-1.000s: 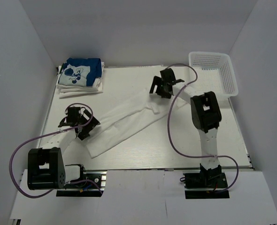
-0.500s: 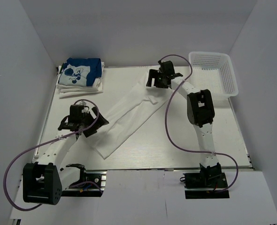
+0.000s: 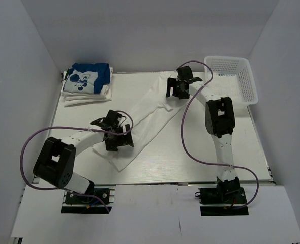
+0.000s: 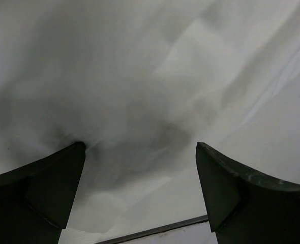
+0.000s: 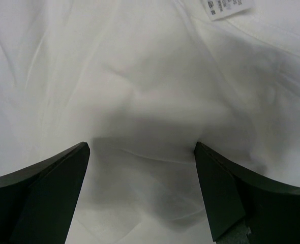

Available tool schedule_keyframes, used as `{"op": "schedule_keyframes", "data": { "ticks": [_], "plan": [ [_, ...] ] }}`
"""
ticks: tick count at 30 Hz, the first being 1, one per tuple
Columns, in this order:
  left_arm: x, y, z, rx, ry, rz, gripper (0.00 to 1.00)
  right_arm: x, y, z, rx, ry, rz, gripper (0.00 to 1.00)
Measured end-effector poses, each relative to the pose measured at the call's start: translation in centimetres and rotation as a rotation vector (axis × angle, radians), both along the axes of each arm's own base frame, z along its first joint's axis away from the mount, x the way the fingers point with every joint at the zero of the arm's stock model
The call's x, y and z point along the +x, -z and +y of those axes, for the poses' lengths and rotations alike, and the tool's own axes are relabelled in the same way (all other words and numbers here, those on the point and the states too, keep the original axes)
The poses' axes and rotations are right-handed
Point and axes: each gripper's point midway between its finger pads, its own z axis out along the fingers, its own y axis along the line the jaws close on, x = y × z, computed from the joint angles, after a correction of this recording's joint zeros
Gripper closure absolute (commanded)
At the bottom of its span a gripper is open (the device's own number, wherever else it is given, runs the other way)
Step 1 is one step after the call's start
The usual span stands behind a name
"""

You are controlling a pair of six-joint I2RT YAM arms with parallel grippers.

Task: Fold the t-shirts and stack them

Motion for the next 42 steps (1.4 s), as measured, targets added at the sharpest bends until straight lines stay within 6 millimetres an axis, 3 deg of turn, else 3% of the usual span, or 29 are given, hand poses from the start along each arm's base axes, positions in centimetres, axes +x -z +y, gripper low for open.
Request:
{"op": "schedule_keyframes", "data": {
  "ticks": [6, 9, 11, 15, 18, 24, 29, 31, 34, 38, 40, 42],
  "plan": [
    [-2.4, -0.2, -5.9, -0.073, 0.217, 0.050, 0.00, 3.4, -0.1, 0.7, 0.025, -0.001, -0.040, 0.10],
    [-5.0, -0.7, -9.9, -0.171, 0.354, 0.105, 0.00, 5.2, -0.4, 1.3, 0.063, -0.005, -0.074, 0.10],
    [-7.8, -1.1, -12.1, -0.240, 0.458, 0.158, 0.00, 6.0, -0.5, 1.5, 0.092, -0.002, -0.097, 0.10],
    [-12.9, -1.4, -13.2, -0.235, 0.594, 0.242, 0.00, 6.9, -0.8, 2.3, 0.150, -0.008, -0.129, 0.10],
    [-14.4, -2.2, -13.6, -0.216, 0.650, 0.260, 0.00, 7.6, -1.1, 3.2, 0.197, -0.025, -0.162, 0.10],
    [-11.6, -5.5, -15.9, -0.224, 0.688, 0.091, 0.00, 8.2, -1.5, 3.8, 0.207, -0.067, -0.202, 0.10],
    [-7.3, -7.3, -13.7, -0.073, 0.517, -0.101, 0.00, 7.2, -2.1, 3.2, 0.136, -0.096, -0.213, 0.10],
    [-5.3, -7.8, -11.9, 0.010, 0.393, -0.173, 0.00, 5.1, -2.4, 2.0, 0.069, -0.084, -0.187, 0.10],
    [-2.0, -9.1, -8.9, 0.088, 0.187, -0.292, 0.00, 1.7, -4.5, 1.6, -0.013, -0.078, -0.185, 0.10],
    [1.0, -10.7, -4.8, 0.129, -0.029, -0.395, 0.00, -2.7, -8.0, 3.9, -0.052, -0.088, -0.227, 0.10],
    [2.1, -11.0, -3.2, 0.126, -0.116, -0.428, 0.00, -5.2, -8.4, 5.4, -0.051, -0.108, -0.224, 0.10],
    [2.5, -10.7, -1.9, 0.110, -0.172, -0.443, 0.00, -7.5, -7.5, 7.0, -0.047, -0.135, -0.194, 0.10]
  ]
}}
